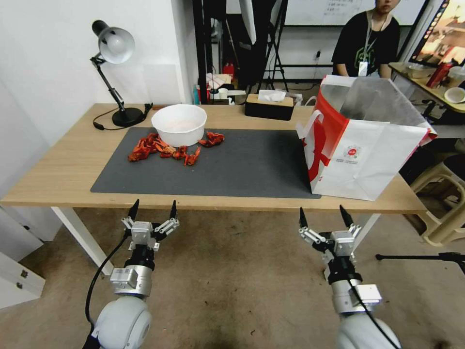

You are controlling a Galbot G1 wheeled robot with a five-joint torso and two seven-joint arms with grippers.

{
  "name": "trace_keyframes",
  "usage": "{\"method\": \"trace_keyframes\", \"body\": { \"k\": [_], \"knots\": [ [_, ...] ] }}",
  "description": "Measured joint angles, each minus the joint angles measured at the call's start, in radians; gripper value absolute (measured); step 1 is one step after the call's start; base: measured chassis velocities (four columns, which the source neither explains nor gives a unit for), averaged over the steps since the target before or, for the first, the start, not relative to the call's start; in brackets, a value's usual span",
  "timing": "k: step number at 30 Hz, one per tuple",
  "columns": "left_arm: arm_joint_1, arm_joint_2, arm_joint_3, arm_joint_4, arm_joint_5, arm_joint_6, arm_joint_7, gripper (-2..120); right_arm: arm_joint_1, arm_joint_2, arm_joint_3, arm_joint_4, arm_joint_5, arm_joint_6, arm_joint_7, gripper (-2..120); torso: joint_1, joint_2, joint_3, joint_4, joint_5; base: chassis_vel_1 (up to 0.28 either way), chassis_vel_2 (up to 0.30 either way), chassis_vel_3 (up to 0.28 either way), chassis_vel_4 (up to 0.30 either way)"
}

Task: Close the takeout container lid, then place the container into the takeout bag.

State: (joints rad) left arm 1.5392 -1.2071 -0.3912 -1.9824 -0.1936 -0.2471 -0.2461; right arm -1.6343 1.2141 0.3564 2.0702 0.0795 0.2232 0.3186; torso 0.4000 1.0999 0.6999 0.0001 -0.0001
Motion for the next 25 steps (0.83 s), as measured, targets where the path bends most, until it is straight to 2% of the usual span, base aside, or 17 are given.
{"method": "trace_keyframes", "body": {
  "k": [25],
  "knots": [
    [-0.003, 0.001, -0.001, 0.011, 0.000, -0.006, 0.008, 100, 0.015, 0.009, 0.000, -0.012, 0.008, 0.001, -0.001, 100, 0.000, 0.000, 0.000, -0.0001, 0.0001, 0.000, 0.000, 0.000, 0.000]
  ]
}}
